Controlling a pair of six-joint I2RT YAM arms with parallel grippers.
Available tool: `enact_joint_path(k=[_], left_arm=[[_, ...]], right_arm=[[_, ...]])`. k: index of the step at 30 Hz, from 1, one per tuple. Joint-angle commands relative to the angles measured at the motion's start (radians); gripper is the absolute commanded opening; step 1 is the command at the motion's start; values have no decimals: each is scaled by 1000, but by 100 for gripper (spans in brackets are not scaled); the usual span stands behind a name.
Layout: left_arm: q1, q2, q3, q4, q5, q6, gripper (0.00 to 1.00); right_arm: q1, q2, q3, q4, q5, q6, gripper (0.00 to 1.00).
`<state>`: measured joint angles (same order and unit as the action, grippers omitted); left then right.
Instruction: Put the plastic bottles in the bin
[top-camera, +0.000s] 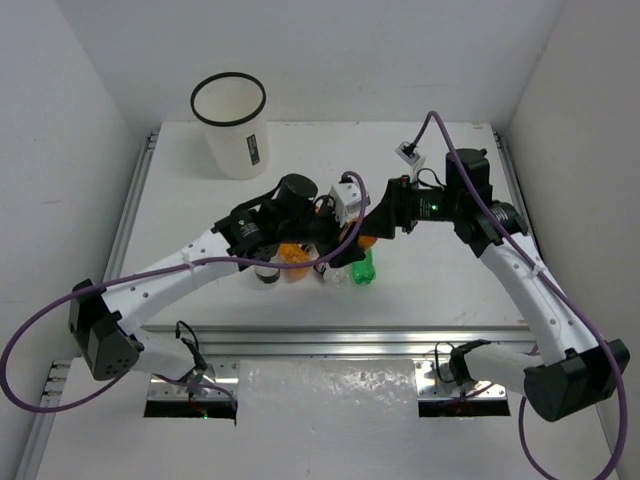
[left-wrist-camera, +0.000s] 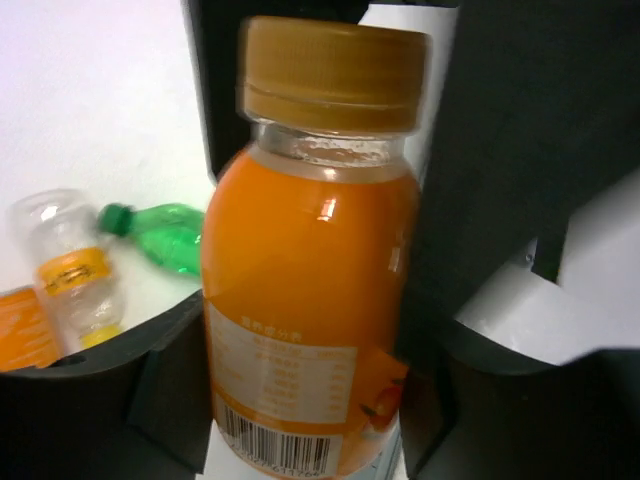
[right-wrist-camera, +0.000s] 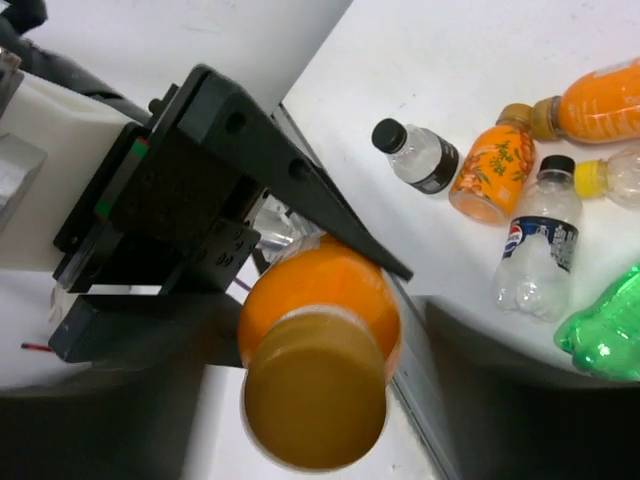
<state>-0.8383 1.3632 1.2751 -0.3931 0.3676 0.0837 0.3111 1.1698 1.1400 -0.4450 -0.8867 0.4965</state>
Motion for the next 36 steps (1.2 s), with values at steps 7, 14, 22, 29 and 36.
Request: enact_joint_path(k=[7,14,22,29,36], left_arm=[[297,149,291,-96,-768,-252,0],[593,612,958,-316,-964,-401,0],[762,841,1119,11,-790,-303,43],[745,866,1184,8,-690,-318,100],[682,647,1097,-113,-756,-361,100]], right_arm=[[-221,-204,-69,-89,570,140,99],[-221,-306,-220,-90,586,94,99],[-214,-351,-385,-49,411,82,99],[-50,-230,-398,-37,522,14,99],[178,101,-314,42,824,-9,99]])
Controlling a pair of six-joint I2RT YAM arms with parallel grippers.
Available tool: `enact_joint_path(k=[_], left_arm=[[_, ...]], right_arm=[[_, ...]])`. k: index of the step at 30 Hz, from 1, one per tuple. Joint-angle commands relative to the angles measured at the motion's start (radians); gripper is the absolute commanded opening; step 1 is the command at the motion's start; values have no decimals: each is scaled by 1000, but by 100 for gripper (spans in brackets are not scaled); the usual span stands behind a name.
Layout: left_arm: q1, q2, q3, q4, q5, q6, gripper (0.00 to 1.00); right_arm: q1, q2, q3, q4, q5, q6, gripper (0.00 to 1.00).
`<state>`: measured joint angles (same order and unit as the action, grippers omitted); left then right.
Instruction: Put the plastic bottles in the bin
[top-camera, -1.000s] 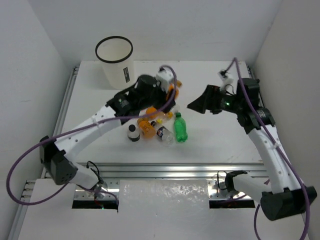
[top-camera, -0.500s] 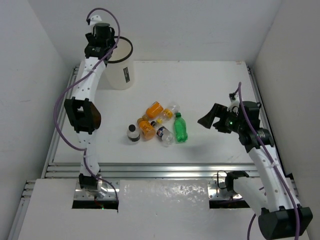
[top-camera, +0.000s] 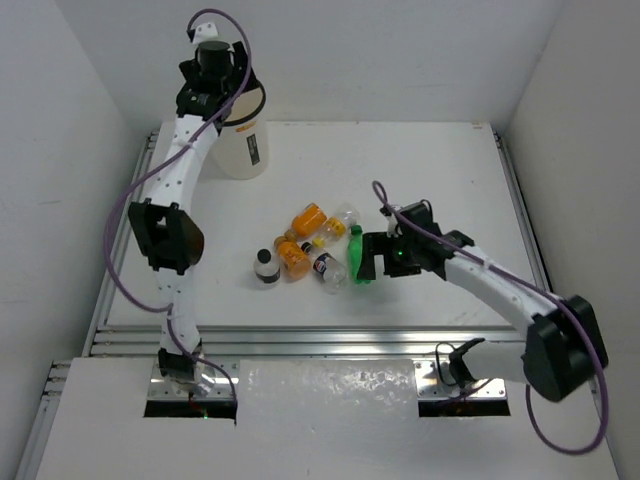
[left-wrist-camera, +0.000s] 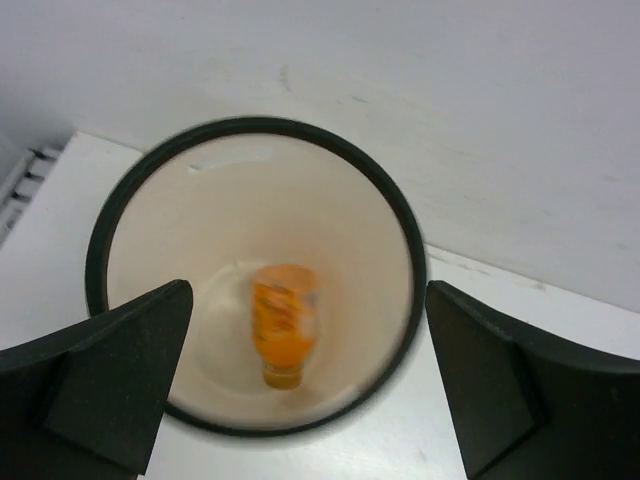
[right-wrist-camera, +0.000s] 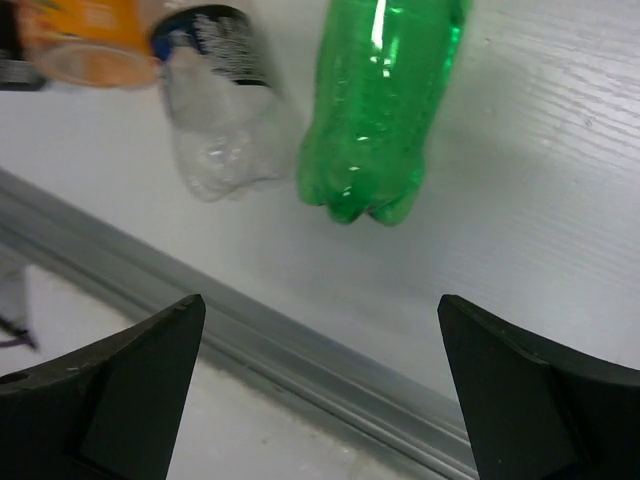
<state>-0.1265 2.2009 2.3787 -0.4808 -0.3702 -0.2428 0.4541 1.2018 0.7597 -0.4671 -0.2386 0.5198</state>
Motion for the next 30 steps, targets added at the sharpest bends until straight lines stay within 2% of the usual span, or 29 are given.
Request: enact_joint_path(k=[1,2,3,5,6,9,13,18,20,23,26,27,28,29,30], left_arm=[[-28,-278,-74,-57,6,-111,100],[-32,-334,-131,-82,61,-149,100],[-36,-465,-308,-67,97,-179,100],[-70,-608,-517,47,167,-236,100],[-85,-735,-705,92,181,-246,100],[-157,-889,-937,174,197,-263,100],[-196,-957,-1085,162,214,-266,100],[-213,-1032,-1272,214,324,-282,100],[-232,-1050,-1315,249,365,-296,100],[-278,-1069,-1377,286,437,-309,100],[-353,-1057,-1394,320,470,-306,100],[-376,-1054,-1401,338,502,-308,100],[-381,-1052,-1432,417,613,-315,100],[-387,-1050,-1444,454,663,-326,100],[-407,-1050,-1452,508,707,-341,100]], right_arm=[[64,155,78,74,198,-40,98],[76,194,88,87,240,-49,97],[86,231,116,97,272,-49,97],[89,317,141,114,288,-53,95],[89,338,162,129,297,-58,94],[89,381,181,153,305,-67,94],[87,395,187,183,292,-81,91],[72,501,211,197,311,-112,65],[63,509,199,199,324,-100,63],[57,447,129,225,378,-77,50],[57,319,89,216,403,-64,33],[57,217,73,217,406,-63,29],[57,149,23,254,398,-61,29],[57,80,-11,284,340,-69,29],[57,-70,-43,324,284,-85,29]])
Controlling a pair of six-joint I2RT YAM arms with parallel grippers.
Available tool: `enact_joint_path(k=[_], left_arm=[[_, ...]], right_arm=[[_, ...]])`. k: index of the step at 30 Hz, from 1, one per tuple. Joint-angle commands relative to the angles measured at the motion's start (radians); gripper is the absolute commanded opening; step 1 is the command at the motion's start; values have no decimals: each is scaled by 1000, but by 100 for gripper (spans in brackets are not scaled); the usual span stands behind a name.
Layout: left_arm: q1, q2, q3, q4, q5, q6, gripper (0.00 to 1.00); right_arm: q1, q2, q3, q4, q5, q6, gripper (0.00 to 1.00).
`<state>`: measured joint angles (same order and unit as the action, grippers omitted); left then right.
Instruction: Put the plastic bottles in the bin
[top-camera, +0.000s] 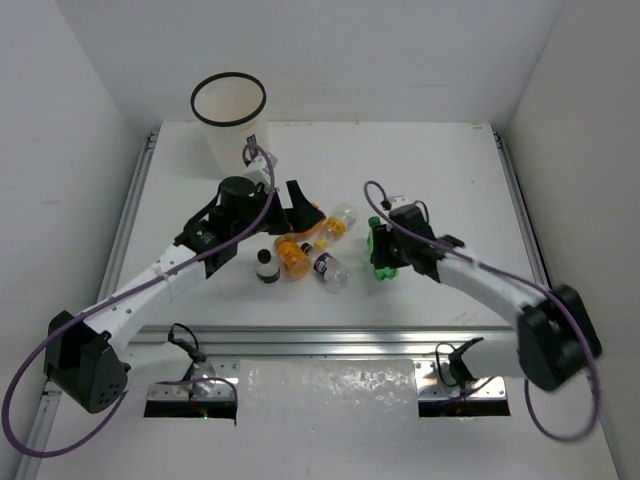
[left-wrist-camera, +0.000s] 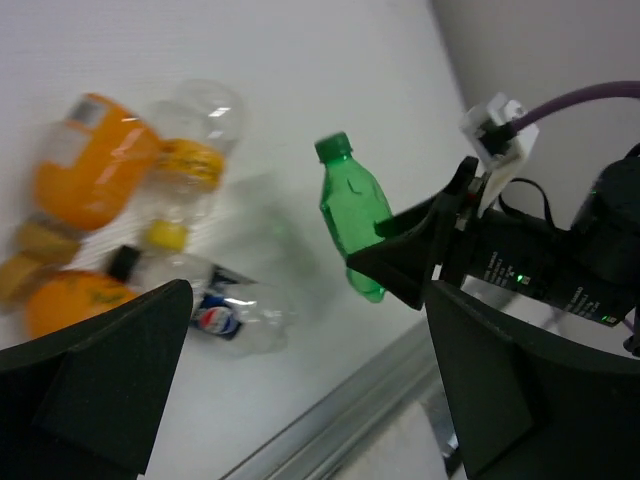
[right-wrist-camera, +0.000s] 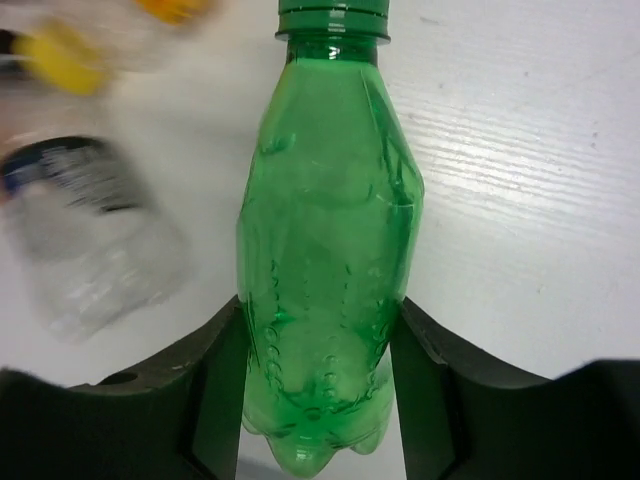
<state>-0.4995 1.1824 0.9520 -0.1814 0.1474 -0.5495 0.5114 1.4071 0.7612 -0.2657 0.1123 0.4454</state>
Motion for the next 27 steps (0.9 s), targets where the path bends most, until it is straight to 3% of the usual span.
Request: enact_joint_path(k=[1,5,10,15,17,18,20,22,23,25,26,27], left_arm=[[-46,-32,-28,258,230,-39,100],[-125,14,20,307,273,-36,100],[-177,85,56,437,365,-61,100],[-227,155,86,519,457,-86,97],[-246,169,87,557,492,-93,85],[-251,180,88,591,521,-95,54],[-255,190,100,599,543,-98,27],[-255,203,141,548,538,-87,0],[-254,201,163,510,511,-51,0],[-252,198,282,277,256,8,0],[-245,200,336,99,136,52,0],[-234,213,443,29,-128,60,0]], right_arm=[[-1,-348,-116,169,-121,-39,28],[-1,-626,-210,379,-486,-60,28],[-1,-695,-211,459,-657,-17,27],[-1,-695,-160,461,-691,4,28],[1,-685,-129,442,-709,-7,28],[-1,-683,-125,451,-715,-1,28],[-1,-688,-123,460,-721,-1,33],[-1,-695,-117,451,-674,7,52],[-1,-706,-115,438,-643,6,97],[-1,-720,-105,346,-555,-13,99],[-1,-730,-96,297,-401,-19,99],[-1,-734,-71,236,-299,-13,99]])
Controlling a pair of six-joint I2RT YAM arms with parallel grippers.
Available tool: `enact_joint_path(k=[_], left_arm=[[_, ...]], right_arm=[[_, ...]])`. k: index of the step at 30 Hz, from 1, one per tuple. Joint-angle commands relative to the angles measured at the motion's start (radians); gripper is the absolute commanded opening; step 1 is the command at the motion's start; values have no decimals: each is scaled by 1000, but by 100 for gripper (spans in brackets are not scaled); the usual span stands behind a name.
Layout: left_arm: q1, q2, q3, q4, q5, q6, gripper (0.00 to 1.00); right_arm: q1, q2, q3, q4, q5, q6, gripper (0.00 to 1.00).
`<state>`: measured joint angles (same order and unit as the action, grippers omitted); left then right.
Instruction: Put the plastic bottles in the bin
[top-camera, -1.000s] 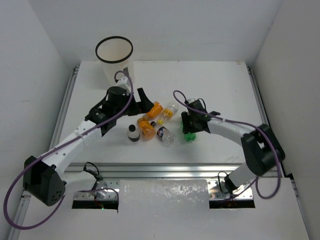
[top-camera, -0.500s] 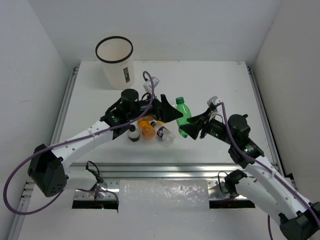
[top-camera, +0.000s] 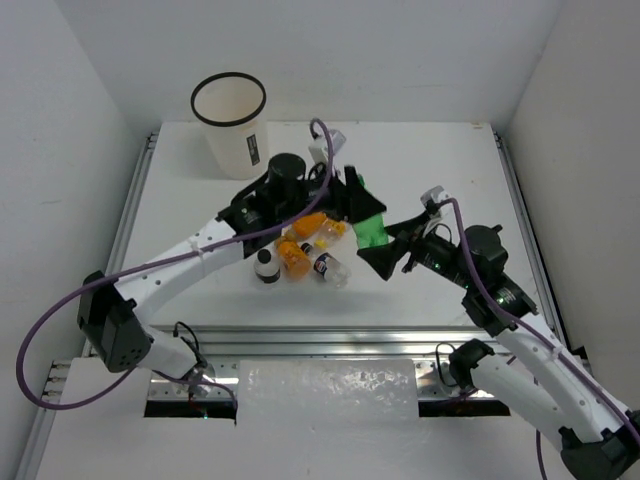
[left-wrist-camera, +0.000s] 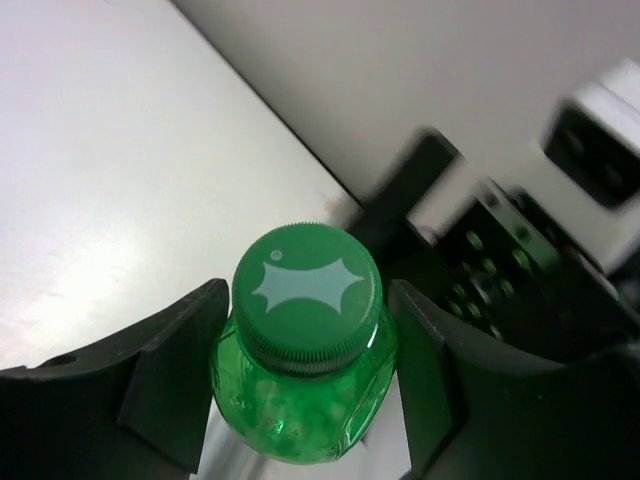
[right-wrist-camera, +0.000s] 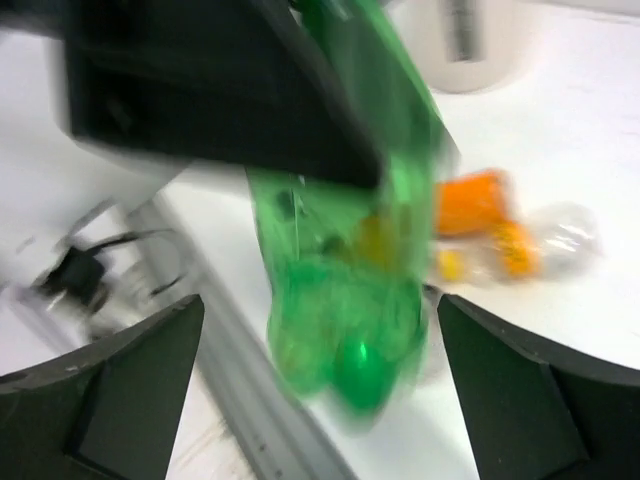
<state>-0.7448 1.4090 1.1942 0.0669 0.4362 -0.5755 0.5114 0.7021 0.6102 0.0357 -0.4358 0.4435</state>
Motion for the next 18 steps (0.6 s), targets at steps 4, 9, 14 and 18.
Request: enact_joint_path(k=[4,9,14,18], left_arm=[[277,47,395,-380,-648,42,0],[496,255,652,-377,-784,95,0],[628,576,977,-301,-800,219,0],[677,818,1298,-369,-781,282,27]], right_arm=[[-2,-21,135,-411,704,78,99],[-2,-21,117,-427,665,57,99],[-2,16,125,-428,519,46,99],[-2,49,134,-435,421,35,99]])
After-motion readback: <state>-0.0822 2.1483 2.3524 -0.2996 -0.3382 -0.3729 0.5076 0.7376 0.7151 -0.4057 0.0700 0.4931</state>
